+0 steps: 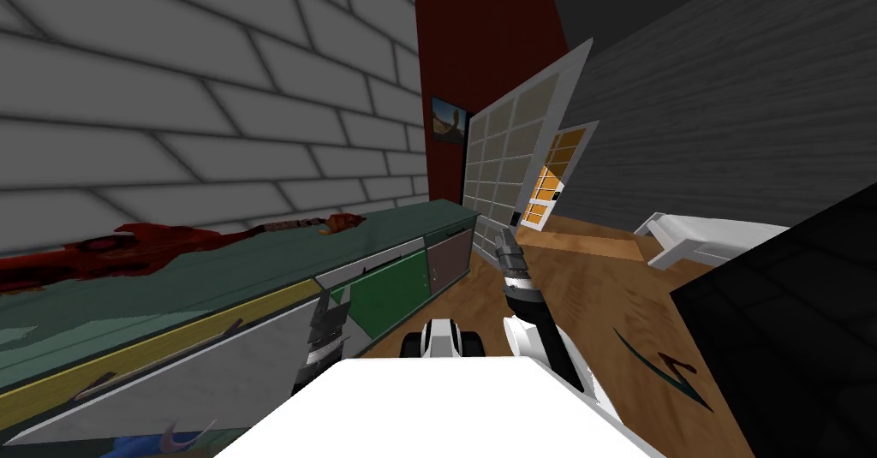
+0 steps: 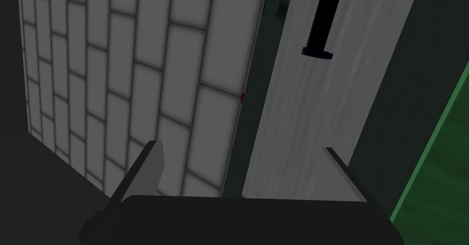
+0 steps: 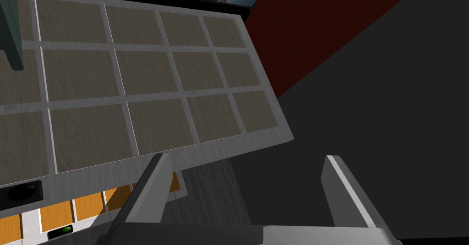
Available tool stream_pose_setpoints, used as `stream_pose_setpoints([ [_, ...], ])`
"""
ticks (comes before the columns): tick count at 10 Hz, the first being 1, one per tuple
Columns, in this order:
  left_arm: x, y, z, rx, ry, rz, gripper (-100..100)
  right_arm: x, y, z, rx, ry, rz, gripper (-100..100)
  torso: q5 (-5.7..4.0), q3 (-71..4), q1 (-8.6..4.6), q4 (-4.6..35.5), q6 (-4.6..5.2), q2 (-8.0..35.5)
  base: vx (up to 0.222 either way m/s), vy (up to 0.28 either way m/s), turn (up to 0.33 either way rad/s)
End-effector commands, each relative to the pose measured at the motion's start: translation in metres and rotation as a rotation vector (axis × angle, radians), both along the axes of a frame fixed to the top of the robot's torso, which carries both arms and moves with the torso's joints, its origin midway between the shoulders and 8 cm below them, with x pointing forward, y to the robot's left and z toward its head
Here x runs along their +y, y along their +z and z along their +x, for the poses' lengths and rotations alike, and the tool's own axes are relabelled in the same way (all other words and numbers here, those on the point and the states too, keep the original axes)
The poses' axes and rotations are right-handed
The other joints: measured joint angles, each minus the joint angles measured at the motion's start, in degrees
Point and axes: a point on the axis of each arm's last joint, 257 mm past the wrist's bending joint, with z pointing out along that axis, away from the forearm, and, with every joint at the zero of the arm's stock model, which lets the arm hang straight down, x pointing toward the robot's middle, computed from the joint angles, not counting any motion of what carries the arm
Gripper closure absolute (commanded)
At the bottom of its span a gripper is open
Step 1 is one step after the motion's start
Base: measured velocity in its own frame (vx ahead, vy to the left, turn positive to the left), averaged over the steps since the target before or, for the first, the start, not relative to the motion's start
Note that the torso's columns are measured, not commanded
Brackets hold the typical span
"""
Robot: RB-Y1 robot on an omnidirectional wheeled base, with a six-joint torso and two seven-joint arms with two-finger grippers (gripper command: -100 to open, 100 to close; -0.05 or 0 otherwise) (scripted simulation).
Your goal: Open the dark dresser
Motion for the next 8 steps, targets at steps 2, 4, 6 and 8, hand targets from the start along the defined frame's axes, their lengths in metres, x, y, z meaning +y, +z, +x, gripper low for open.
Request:
stream_pose_setpoints([
  [2,-0.003,-0.021,-0.015,-0.007,0.057,-0.054,-100,0.0,0.0,0.0,0.0,0.0,0.0,0,-0.01,0.03,-0.02,0.01,0.0,0.05,0.126,-0.048,-0.045],
  [4,-0.01,-0.032,-0.021,-0.011,0.088,-0.099,-100,0.0,0.0,0.0,0.0,0.0,0.0,0,-0.01,0.13,-0.04,0.06,0.0,0.19,0.084,-0.038,-0.036],
  [6,-0.019,-0.041,-0.025,-0.015,0.114,-0.144,-100,0.0,0.0,0.0,0.0,0.0,0.0,0,-0.01,0.08,-0.03,0.04,0.0,0.12,0.055,-0.028,-0.024],
  [8,-0.019,-0.042,-0.025,-0.016,0.115,-0.147,-100,0.0,0.0,0.0,0.0,0.0,0.0,0,0.0,0.08,0.01,0.04,0.0,0.13,0.017,-0.007,-0.003],
])
